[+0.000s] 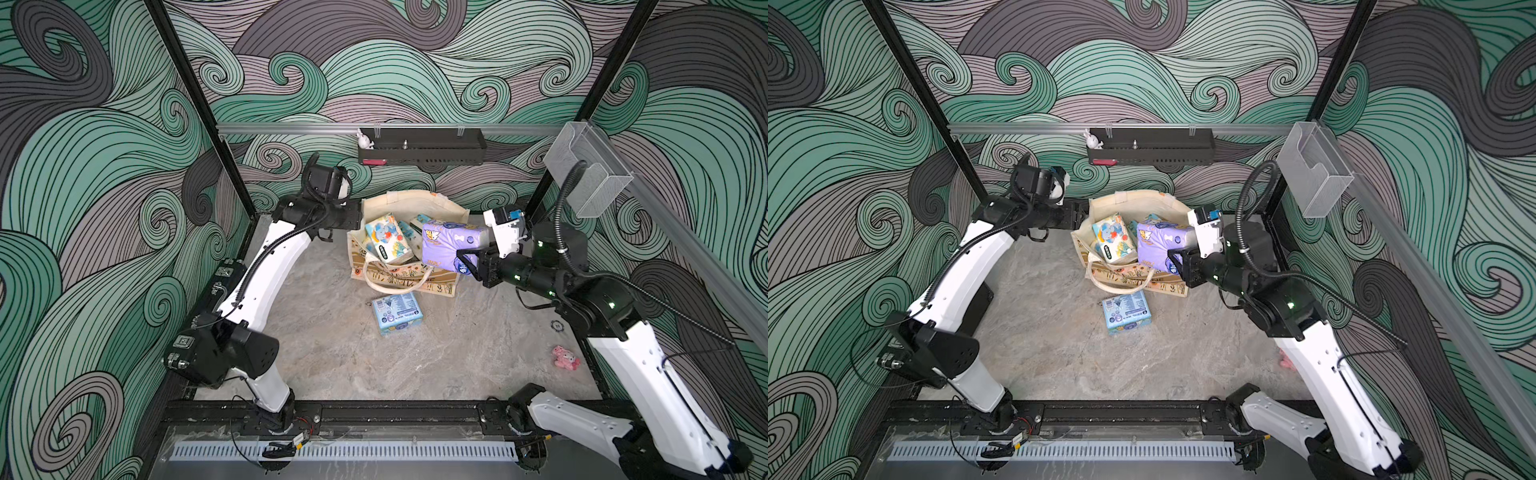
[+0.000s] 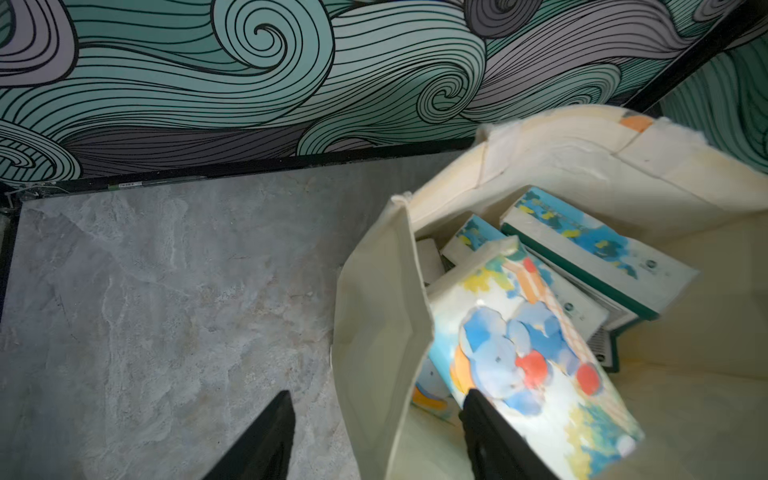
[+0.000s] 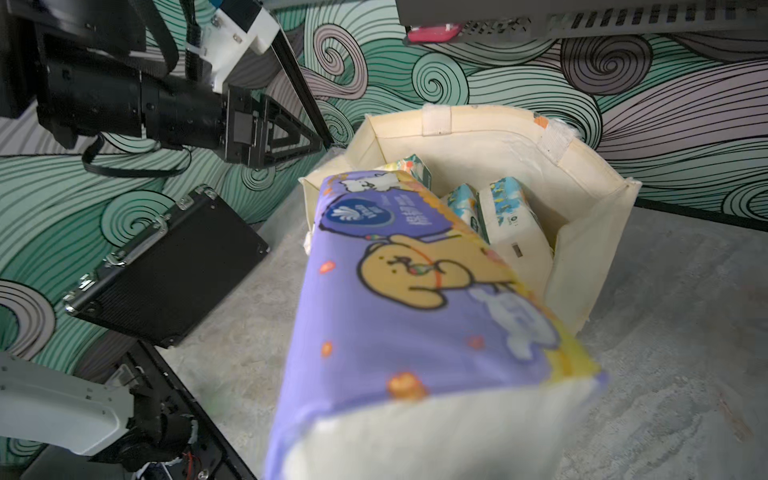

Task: Put tissues into the canvas bag
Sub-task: Adjust the canvas bag at the center of the board.

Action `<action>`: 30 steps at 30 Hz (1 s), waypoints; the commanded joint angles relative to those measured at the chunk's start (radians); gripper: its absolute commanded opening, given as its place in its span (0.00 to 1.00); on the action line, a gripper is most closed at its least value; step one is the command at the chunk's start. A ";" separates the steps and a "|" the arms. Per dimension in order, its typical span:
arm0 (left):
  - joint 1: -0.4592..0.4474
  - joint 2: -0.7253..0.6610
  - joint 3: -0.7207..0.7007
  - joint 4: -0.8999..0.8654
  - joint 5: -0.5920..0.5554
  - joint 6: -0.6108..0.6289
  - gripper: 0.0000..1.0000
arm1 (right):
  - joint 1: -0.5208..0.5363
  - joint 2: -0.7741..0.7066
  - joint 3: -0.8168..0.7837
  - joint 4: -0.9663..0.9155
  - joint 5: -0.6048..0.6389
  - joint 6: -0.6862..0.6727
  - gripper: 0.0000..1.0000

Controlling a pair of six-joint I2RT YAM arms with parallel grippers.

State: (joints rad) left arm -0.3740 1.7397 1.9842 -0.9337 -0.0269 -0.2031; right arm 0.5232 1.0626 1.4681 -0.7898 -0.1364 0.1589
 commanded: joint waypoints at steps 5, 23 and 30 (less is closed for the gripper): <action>0.011 0.118 0.127 -0.025 0.045 0.002 0.66 | -0.033 0.072 0.025 0.038 0.021 -0.066 0.40; 0.018 0.254 0.237 -0.002 0.094 -0.007 0.19 | -0.049 0.185 0.162 0.077 -0.001 -0.082 0.41; 0.020 0.132 0.123 0.080 0.246 -0.002 0.00 | -0.049 0.216 0.093 0.087 -0.021 -0.055 0.40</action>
State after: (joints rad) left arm -0.3584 1.9614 2.1632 -0.8936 0.1261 -0.2092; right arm 0.4774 1.2850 1.5959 -0.7315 -0.1387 0.0875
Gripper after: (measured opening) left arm 0.048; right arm 0.408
